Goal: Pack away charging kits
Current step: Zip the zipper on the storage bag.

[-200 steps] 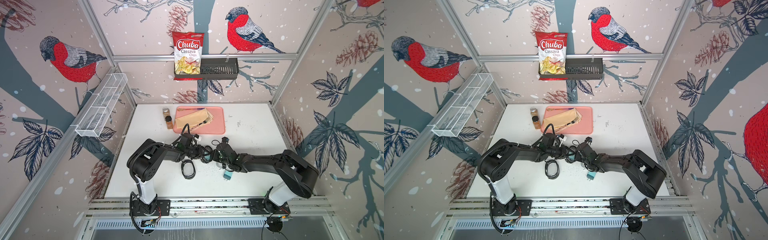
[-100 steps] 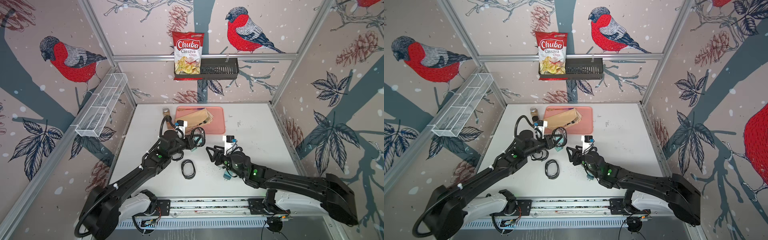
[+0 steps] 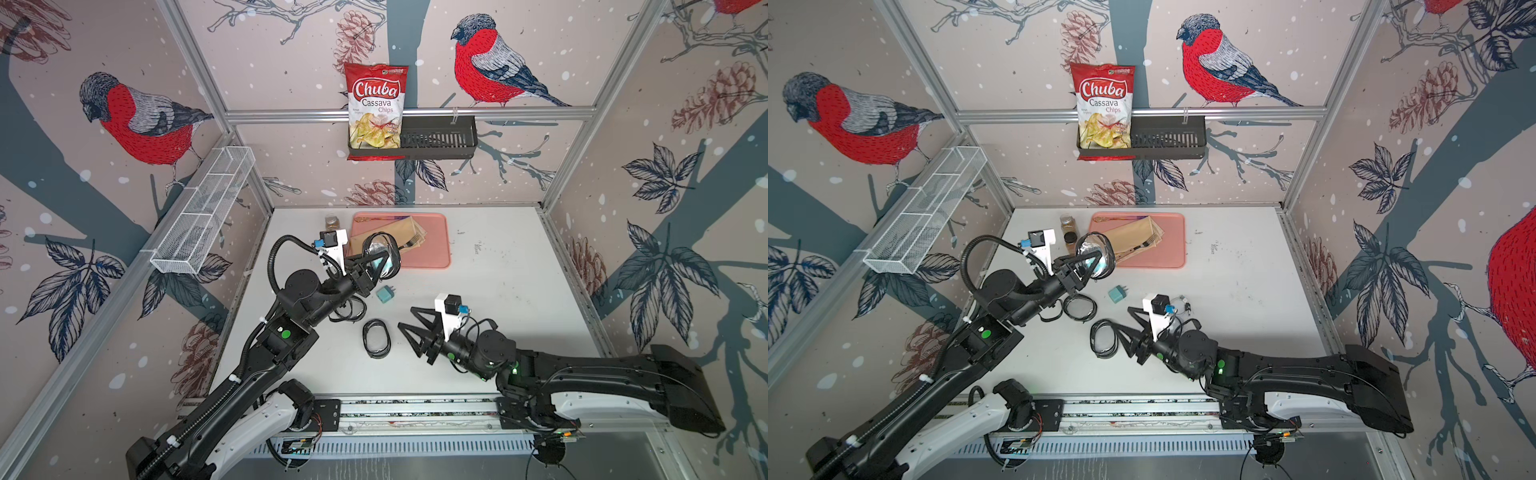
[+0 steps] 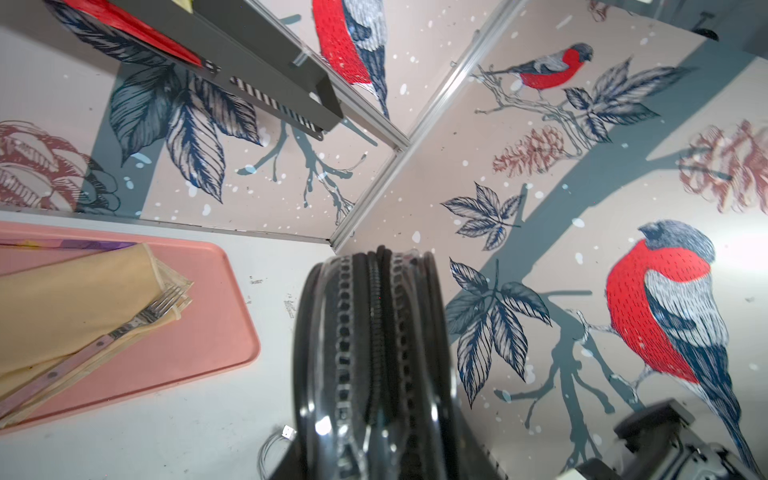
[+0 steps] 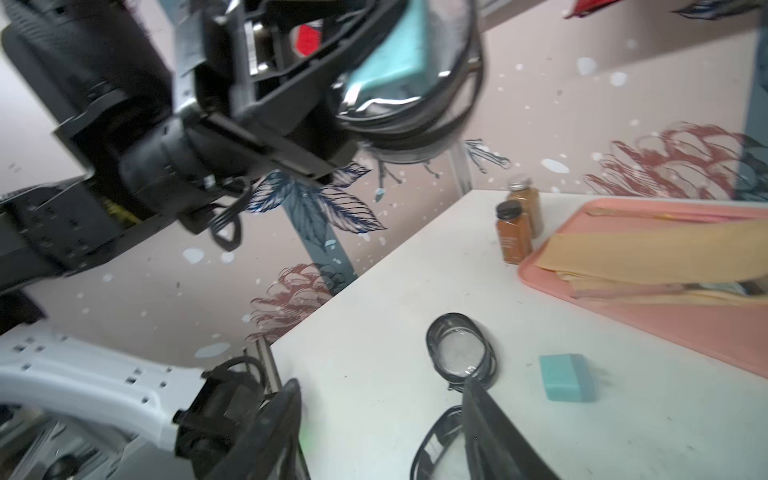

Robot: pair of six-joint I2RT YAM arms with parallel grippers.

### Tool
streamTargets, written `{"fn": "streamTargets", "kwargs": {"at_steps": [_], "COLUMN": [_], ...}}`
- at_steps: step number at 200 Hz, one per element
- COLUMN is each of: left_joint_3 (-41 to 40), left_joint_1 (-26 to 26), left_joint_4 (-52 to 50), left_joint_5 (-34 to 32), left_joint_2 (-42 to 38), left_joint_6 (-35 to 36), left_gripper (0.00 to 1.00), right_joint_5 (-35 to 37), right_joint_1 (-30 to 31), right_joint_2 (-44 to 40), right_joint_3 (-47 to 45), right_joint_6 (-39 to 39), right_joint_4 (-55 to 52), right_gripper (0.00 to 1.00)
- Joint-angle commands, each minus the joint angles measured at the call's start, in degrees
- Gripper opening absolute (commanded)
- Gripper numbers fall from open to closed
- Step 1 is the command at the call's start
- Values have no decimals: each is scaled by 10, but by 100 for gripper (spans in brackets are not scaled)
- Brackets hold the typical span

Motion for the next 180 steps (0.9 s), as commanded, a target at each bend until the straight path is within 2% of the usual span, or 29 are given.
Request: {"fn": "streamTargets", "kwargs": {"at_steps": [1,30,68,136,180], "left_joint_3": [-17,-47,-64,-61,-61], "left_joint_1": [-25,-37,-39,-39,-40], "left_joint_4": [28,60,67,49,45], "left_joint_5": [-21,-8,-13,-38,-43], "left_joint_2": [-27,-47,-66,-70,-61], "left_joint_6": [61,67,67,70,70], "left_gripper": [0,0,0,0,0], "right_joint_5": [52,76,85,53,48], "right_joint_1": [21,28,22,9,4], "right_joint_2": [33,93,154,196,204], "right_joint_3": [30,82,118,157,174], "right_joint_6": [-95,-116,-130,-119,-111], "right_joint_4": [69,75,98,91,78], "right_gripper": [56,49,48,41,33]}}
